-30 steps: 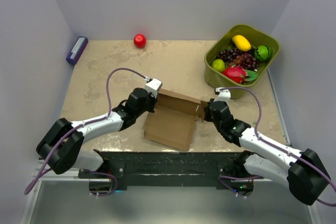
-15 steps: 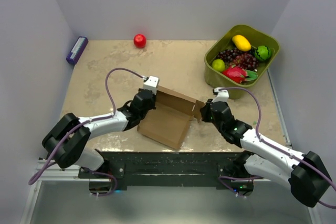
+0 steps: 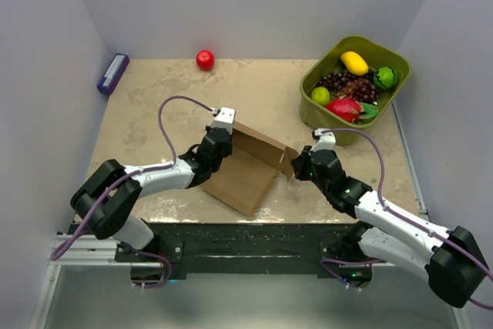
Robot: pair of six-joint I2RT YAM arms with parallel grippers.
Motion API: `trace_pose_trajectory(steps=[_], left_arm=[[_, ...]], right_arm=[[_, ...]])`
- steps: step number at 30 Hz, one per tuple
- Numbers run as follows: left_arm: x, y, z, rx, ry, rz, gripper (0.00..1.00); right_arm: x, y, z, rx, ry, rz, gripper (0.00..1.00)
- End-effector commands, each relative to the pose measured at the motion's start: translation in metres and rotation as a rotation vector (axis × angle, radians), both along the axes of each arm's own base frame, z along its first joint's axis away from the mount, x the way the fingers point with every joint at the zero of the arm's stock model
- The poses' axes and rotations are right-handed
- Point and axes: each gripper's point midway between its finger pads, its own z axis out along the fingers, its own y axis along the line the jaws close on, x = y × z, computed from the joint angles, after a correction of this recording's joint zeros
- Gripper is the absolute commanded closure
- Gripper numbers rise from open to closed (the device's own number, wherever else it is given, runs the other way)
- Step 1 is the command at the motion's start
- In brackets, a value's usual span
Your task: Fold the paper box
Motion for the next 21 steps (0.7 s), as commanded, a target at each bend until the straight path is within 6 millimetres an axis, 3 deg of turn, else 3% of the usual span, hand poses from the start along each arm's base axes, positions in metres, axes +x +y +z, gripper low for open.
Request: trace_pose_trajectory(steps=[1,3,4,7,11,17,21], left_arm=[[0.003,0.027,0.006,-0.014,-0.047,0.109,1.00],[-0.002,0.026,0.007,-0.043,-0.048,0.104,1.00],[-0.005,0.029,0.002,-0.038,-0.038,0.109,1.00],[-0.012,0.034,-0.001,-0.045,-0.041,0.109,1.00],[-0.022,0.032,-0.008,-0.043,-0.025,0.076,1.00],[-0.034,0.024,0.003,-0.111,-0.022,0.013,0.59],[-0.042,0.025,0.021,-0.151,-0.037,-0.015,0.44]], right_arm=[[0.013,-0.014,0.010,0.002,-0.035,-0.104,1.00],[0.015,-0.012,0.012,0.001,-0.033,-0.103,0.97],[0.016,-0.010,0.014,0.004,-0.035,-0.100,0.84],[0.017,-0.006,0.015,0.011,-0.029,-0.086,0.62],[0.015,-0.002,0.021,0.028,-0.022,-0.068,0.43],[0.012,0.006,0.045,0.072,-0.037,-0.026,0.34],[0.012,0.011,0.059,0.098,-0.048,-0.003,0.34]])
